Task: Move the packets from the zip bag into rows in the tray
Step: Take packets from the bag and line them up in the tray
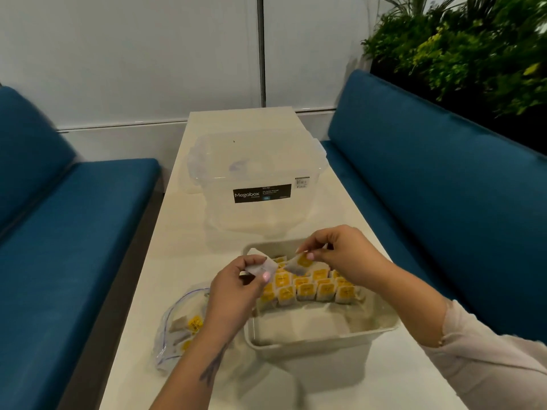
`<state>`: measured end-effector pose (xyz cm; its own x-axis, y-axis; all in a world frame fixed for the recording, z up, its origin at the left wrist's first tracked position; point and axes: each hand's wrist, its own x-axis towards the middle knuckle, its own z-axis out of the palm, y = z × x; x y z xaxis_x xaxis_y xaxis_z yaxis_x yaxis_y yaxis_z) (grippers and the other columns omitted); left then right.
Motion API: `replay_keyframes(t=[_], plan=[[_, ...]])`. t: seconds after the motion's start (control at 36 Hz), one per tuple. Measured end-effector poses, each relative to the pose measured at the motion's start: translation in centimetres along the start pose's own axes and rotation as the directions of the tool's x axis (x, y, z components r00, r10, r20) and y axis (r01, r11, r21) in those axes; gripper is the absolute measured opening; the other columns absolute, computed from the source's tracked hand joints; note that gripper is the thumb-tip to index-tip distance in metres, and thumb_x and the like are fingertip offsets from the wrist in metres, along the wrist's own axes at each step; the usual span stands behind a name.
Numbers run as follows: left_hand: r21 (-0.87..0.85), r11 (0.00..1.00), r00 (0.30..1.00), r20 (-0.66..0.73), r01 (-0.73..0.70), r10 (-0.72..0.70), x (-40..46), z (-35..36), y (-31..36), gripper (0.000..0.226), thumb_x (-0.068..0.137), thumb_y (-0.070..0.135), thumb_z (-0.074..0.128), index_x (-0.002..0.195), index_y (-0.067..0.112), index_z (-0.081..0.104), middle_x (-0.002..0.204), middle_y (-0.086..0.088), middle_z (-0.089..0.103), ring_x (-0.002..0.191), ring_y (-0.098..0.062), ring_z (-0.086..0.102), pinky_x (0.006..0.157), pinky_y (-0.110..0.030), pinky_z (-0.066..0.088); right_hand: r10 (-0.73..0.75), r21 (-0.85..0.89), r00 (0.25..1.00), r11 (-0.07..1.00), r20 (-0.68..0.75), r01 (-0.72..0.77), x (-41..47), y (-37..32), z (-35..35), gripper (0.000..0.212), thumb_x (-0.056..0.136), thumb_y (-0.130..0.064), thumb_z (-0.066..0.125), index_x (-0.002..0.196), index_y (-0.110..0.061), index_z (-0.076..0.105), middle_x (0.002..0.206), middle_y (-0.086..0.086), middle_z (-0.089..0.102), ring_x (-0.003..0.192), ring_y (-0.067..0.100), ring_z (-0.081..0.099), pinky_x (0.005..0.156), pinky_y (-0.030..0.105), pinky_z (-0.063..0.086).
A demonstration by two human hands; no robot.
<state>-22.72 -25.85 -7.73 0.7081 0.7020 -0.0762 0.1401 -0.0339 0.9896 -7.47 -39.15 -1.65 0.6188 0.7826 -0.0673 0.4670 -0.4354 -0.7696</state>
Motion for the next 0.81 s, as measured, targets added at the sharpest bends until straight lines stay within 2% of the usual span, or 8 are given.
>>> replay_keyframes(t=[0.03, 0.08, 0.14, 0.19, 0.31, 0.44, 0.61, 0.81], plan=[[0.012, 1.0, 1.0, -0.003, -0.012, 0.012, 0.1, -0.2, -0.2, 0.022, 0.081, 0.006, 0.071, 0.095, 0.024, 0.069, 0.092, -0.006, 0.072, 0.071, -0.018, 0.063, 0.067, -0.039, 0.056, 0.02, -0.034, 1.0, 0.999, 0.009, -0.019, 0.0, 0.4, 0.0, 0.018, 0.086, -0.007, 0.066, 0.092, -0.021, 0.075, 0.077, -0.014, 0.065, 0.059, -0.011, 0.054, 0.055, 0.004, 0.039], [0.027, 0.999, 1.0, -0.011, -0.02, 0.02, 0.1, -0.4, -0.4, 0.025, 0.083, 0.003, 0.067, 0.095, 0.024, 0.068, 0.094, -0.006, 0.071, 0.072, -0.017, 0.065, 0.063, -0.034, 0.054, 0.057, -0.107, 0.998, 0.993, 0.036, -0.053, -0.1, 1.2, 0.2, 0.019, 0.087, -0.007, 0.065, 0.094, -0.021, 0.074, 0.08, -0.013, 0.066, 0.064, -0.006, 0.055, 0.058, 0.004, 0.038], [0.04, 0.999, 1.0, -0.01, -0.022, 0.023, 0.0, -0.4, -0.4, 0.025, 0.084, 0.002, 0.066, 0.095, 0.023, 0.067, 0.092, -0.004, 0.071, 0.07, -0.014, 0.065, 0.059, -0.025, 0.052, 0.078, -0.215, 0.996, 0.975, 0.051, -0.065, 0.0, 2.1, 0.6, 0.015, 0.086, -0.01, 0.066, 0.096, -0.019, 0.074, 0.089, -0.007, 0.07, 0.077, 0.001, 0.06, 0.068, 0.012, 0.046], [0.043, 0.999, 1.0, -0.011, -0.023, 0.024, -0.1, -0.4, -0.5, 0.024, 0.084, 0.001, 0.065, 0.095, 0.022, 0.067, 0.09, -0.003, 0.07, 0.067, -0.013, 0.064, 0.058, -0.023, 0.05, 0.095, -0.309, 0.994, 0.948, 0.052, -0.074, 0.2, 3.0, 1.2, 0.012, 0.084, -0.012, 0.068, 0.091, -0.02, 0.073, 0.092, -0.004, 0.072, 0.087, 0.01, 0.063, 0.079, 0.024, 0.05], [0.054, 0.998, 0.999, -0.023, -0.027, 0.028, -0.1, -0.4, -0.8, 0.024, 0.083, 0.0, 0.066, 0.095, 0.021, 0.068, 0.087, -0.003, 0.07, 0.066, -0.016, 0.063, 0.061, -0.028, 0.054, 0.13, -0.42, 0.986, 0.905, 0.106, -0.074, 0.4, 4.3, 2.7, 0.008, 0.083, -0.015, 0.068, 0.088, -0.021, 0.071, 0.086, -0.005, 0.067, 0.082, 0.011, 0.059, 0.069, 0.022, 0.044], [0.057, 0.998, 0.999, -0.034, -0.031, 0.033, -0.1, -0.5, -1.0, 0.028, 0.082, -0.001, 0.066, 0.091, 0.026, 0.067, 0.086, 0.0, 0.07, 0.068, -0.021, 0.064, 0.069, -0.038, 0.056, 0.152, -0.494, 0.98, 0.867, 0.129, -0.069, 0.6, 5.3, 4.2, 0.007, 0.083, -0.02, 0.068, 0.089, -0.024, 0.071, 0.092, -0.004, 0.071, 0.085, 0.013, 0.062, 0.07, 0.025, 0.047], [0.062, 0.998, 0.999, -0.031, -0.021, 0.023, -0.3, -0.7, -1.2, 0.028, 0.082, 0.001, 0.067, 0.091, 0.027, 0.068, 0.089, 0.002, 0.07, 0.072, -0.018, 0.066, 0.067, -0.033, 0.057, 0.137, -0.55, 0.982, 0.834, 0.127, -0.046, 0.9, 5.5, 5.2, 0.008, 0.085, -0.024, 0.065, 0.091, -0.026, 0.071, 0.094, -0.004, 0.07, 0.088, 0.014, 0.063, 0.067, 0.024, 0.046], [0.062, 0.998, 1.0, -0.024, -0.004, 0.005, -0.2, -0.8, -1.7, 0.026, 0.081, 0.002, 0.069, 0.092, 0.026, 0.068, 0.091, 0.001, 0.071, 0.077, -0.02, 0.067, 0.067, -0.03, 0.055, 0.125, -0.582, 0.986, 0.812, 0.114, -0.035, 1.1, 6.0, 6.0, 0.007, 0.086, -0.025, 0.063, 0.088, -0.027, 0.069, 0.092, -0.004, 0.069, 0.084, 0.015, 0.064, 0.071, 0.029, 0.054]])
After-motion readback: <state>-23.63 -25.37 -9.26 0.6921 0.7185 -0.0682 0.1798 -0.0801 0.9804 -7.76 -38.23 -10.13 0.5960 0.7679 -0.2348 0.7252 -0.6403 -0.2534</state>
